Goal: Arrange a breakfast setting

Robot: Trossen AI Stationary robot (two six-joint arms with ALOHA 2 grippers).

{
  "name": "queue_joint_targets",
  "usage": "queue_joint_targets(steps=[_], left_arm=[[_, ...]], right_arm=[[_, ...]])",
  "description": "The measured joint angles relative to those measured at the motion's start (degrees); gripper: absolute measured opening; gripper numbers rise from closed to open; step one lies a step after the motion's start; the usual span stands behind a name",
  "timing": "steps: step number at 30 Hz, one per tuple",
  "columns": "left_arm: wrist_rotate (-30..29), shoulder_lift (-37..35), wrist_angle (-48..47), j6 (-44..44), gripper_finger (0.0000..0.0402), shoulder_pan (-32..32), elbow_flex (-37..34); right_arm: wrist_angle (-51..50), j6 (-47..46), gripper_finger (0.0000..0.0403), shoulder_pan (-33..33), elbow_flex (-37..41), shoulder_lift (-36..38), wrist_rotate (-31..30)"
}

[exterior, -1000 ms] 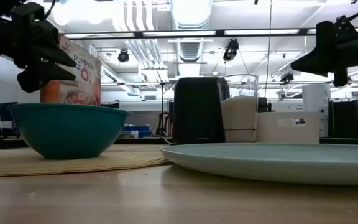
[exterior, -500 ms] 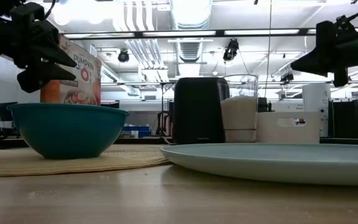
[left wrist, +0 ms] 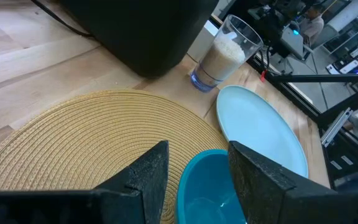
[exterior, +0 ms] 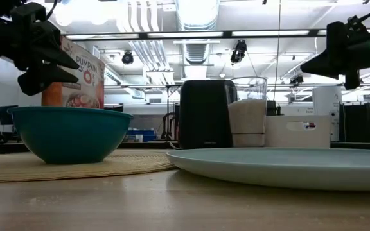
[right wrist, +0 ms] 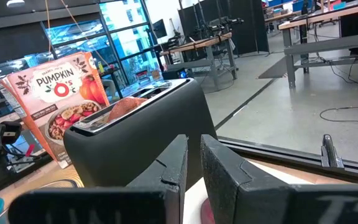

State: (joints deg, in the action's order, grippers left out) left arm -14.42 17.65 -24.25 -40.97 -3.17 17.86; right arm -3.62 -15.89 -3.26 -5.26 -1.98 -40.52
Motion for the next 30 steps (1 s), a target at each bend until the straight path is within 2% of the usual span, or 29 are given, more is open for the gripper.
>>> queue_joint_targets(steps=[21, 25, 28, 30], left_arm=[[0.0, 0.0, 0.0, 0.0, 0.0149, -0.01, 0.01], [-0.01, 0.0, 0.0, -0.02, 0.0149, -0.01, 0.0], [0.0, 0.0, 0.0, -0.01, 0.0149, -0.01, 0.01], [-0.01, 0.0, 0.0, -0.01, 0.0149, -0.01, 0.0]], right_arm=[[0.62, -0.11, 0.0038, -0.01, 0.0, 0.0, 0.01], [4.93, -0.76, 0.0038, -0.01, 0.02, 0.01, 0.05], [14.86, -0.14, 0.0038, -0.02, 0.02, -0.08, 0.43], [22.15, 3.93, 0.0038, -0.03, -0.02, -0.9, 0.45]])
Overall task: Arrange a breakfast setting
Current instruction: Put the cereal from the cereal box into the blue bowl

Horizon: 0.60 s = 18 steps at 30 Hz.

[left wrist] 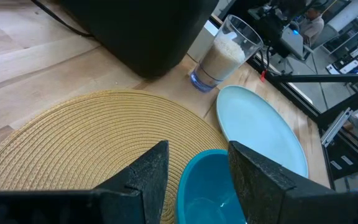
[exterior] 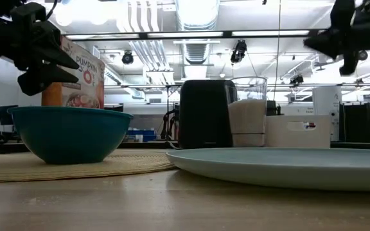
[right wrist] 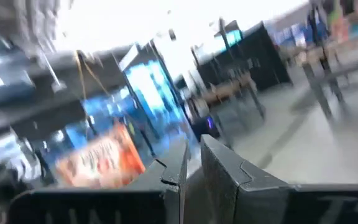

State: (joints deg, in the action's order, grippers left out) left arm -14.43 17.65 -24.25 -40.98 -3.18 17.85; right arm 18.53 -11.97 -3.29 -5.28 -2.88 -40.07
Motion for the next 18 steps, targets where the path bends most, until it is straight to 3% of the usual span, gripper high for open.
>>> queue_joint_targets(steps=[5, 10, 15, 18], left_arm=[[-0.01, 0.0, 0.05, -0.01, 0.0149, 0.0, 0.0], [0.01, 0.22, 2.59, -0.77, 0.0149, 0.0, 0.0], [-0.01, 1.23, 17.7, -5.6, 0.0149, 0.0, -0.01], [0.85, 1.95, 28.98, -3.68, 0.0149, -0.02, 0.01]], right_arm=[[5.7, 13.14, 0.0038, 0.02, -2.57, -3.64, 0.06], [2.14, 6.78, 0.0038, -0.02, -11.47, -12.17, -0.43], [0.69, 5.31, 0.0038, -0.11, -23.04, -26.46, -0.73], [-0.21, 4.74, 0.0038, -0.11, -31.06, -36.09, -6.14]])
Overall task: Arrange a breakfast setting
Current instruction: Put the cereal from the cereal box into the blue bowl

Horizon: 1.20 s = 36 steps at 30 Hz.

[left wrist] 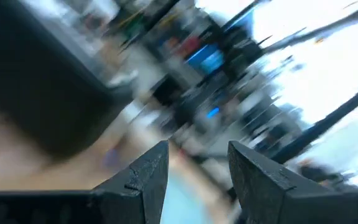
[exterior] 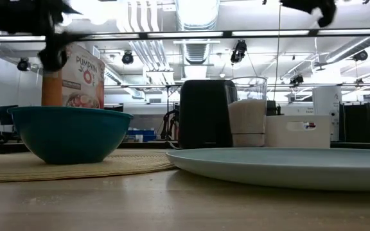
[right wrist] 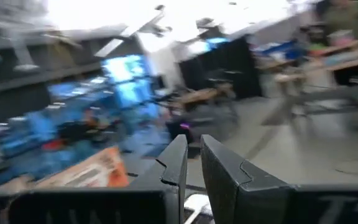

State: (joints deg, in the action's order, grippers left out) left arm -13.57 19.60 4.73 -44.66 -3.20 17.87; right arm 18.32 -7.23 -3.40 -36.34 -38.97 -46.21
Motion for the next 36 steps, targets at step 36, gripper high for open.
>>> queue_joint_targets(steps=[36], left_arm=[[-7.42, 27.18, -89.05, -19.53, 0.0149, -0.13, 46.66]], right_arm=[[-46.58, -11.71, 0.0038, -10.89, -51.75, -31.48, -7.43]])
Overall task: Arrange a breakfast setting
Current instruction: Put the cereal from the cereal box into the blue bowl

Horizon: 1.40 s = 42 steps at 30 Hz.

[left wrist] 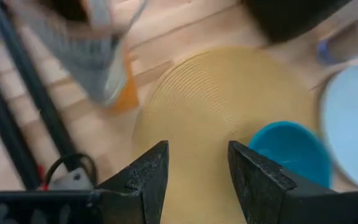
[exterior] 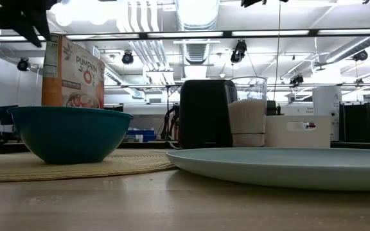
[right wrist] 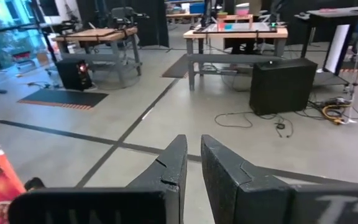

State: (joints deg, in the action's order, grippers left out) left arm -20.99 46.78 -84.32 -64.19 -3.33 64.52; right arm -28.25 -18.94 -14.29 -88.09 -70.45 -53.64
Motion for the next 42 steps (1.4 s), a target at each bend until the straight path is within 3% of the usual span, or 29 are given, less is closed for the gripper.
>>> queue_joint_targets(steps=[6, 12, 17, 22, 24, 29, 34, 38, 42], left_arm=[[0.56, 0.02, -0.25, -7.35, 0.0149, 0.0, -5.79], [2.03, 0.38, 0.25, -8.83, 0.0149, 0.1, -10.26], [-5.65, 0.33, 2.86, -11.25, 0.0149, 0.15, -14.1], [-8.02, -2.5, 18.14, 8.28, 0.0148, -3.96, -18.6], [-8.67, -4.6, 23.72, 10.2, 0.0146, -7.59, -21.27], [-15.36, -9.05, 24.42, 0.38, 0.0115, -15.32, -26.72], [-13.17, -11.11, 21.35, -8.21, 0.0097, -16.72, -28.82], [-16.11, -11.96, 15.11, -13.59, 0.0111, -16.72, -27.87], [-18.92, -13.37, 10.28, -14.99, 0.0155, -16.72, -24.55]], right_arm=[[-0.14, 0.04, 0.0038, -1.89, 0.11, 0.11, 0.02], [-0.21, 2.61, 0.0038, -3.02, 0.11, -0.14, 0.08], [-0.26, 3.07, 0.0038, -4.47, 0.11, -0.57, 0.04], [-0.3, 3.8, 0.0038, -4.6, 0.11, -0.6, 0.06], [-0.3, 5.07, 0.0038, -4.62, 0.11, -0.53, 0.07], [-0.19, 5.44, 0.0038, -4.62, 0.11, -0.25, 0.07], [-0.24, 5.53, 0.0038, -4.62, 0.11, -0.23, 0.1], [-0.26, 5.68, 0.0038, -4.62, 0.11, -0.23, 0.13], [-0.58, 7.07, 0.0038, -4.62, 0.11, -0.23, 2.64]])
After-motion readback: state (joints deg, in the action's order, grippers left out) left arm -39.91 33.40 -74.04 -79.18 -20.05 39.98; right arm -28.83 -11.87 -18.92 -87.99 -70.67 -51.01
